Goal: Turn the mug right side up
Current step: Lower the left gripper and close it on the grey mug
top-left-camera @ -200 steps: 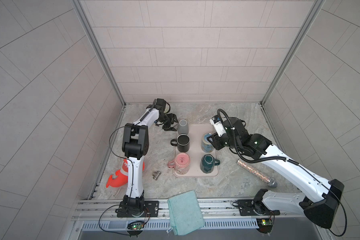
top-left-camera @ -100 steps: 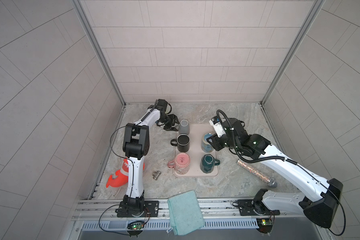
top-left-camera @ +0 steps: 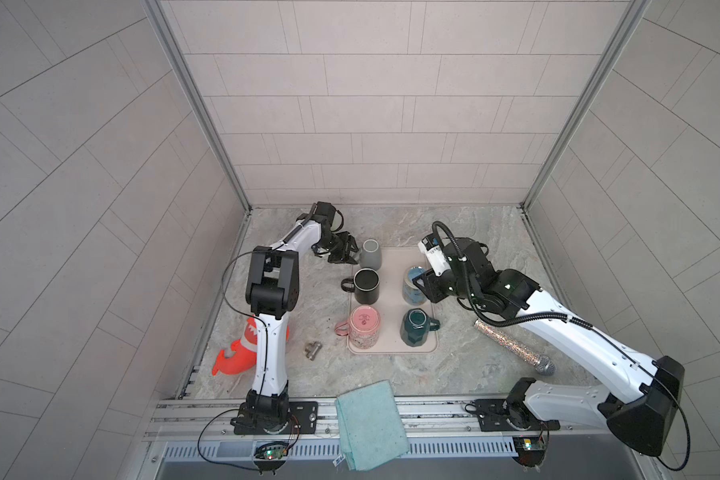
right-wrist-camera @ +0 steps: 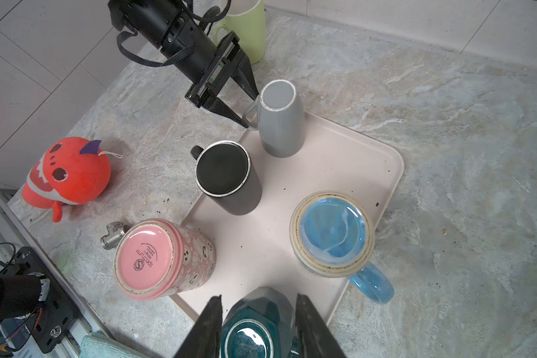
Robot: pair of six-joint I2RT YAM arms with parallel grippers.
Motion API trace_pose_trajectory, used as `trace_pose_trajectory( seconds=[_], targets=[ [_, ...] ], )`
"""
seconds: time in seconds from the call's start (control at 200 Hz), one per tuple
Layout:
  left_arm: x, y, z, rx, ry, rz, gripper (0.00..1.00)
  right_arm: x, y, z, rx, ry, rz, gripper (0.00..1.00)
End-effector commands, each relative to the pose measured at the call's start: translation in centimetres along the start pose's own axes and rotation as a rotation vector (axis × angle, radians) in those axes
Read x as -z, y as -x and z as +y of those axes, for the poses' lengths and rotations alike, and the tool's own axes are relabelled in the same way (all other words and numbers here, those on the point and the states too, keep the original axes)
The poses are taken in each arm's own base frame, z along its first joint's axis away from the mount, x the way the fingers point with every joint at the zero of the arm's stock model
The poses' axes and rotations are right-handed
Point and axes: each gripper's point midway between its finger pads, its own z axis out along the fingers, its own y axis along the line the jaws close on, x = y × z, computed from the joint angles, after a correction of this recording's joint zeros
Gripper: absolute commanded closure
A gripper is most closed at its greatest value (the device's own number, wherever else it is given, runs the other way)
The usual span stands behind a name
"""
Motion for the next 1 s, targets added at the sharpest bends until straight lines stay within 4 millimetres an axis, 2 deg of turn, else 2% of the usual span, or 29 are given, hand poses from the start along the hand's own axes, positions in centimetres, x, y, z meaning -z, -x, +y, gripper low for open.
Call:
trace_pose_trajectory(
  seconds=[0.0, 0.525, 0.771, 0.991],
  targets=[
    [-1.2, -0.1, 0.2, 0.024, 0.021, 0.017, 0.52, 0.2, 0.0, -0.1, -0.01, -0.002, -0.01, 0.6],
    [-1.5, 0.3, -1.3, 0.042, -0.013, -0.013, 0.54, 0.2, -0.5, -0.3, -0.015, -0.006, -0.002, 0.6],
    [-0.8, 0.5, -2.6, 0.043, -0.045, -0.029, 0.55, 0.2, -0.6, -0.3, -0.013, -0.006, 0.002, 0.6],
    [-0.1, 0.3, -2.8, 0.032, -0.055, -0.042, 0.53, 0.1, -0.6, -0.3, -0.013, -0.003, 0.007, 0.6]
  ],
)
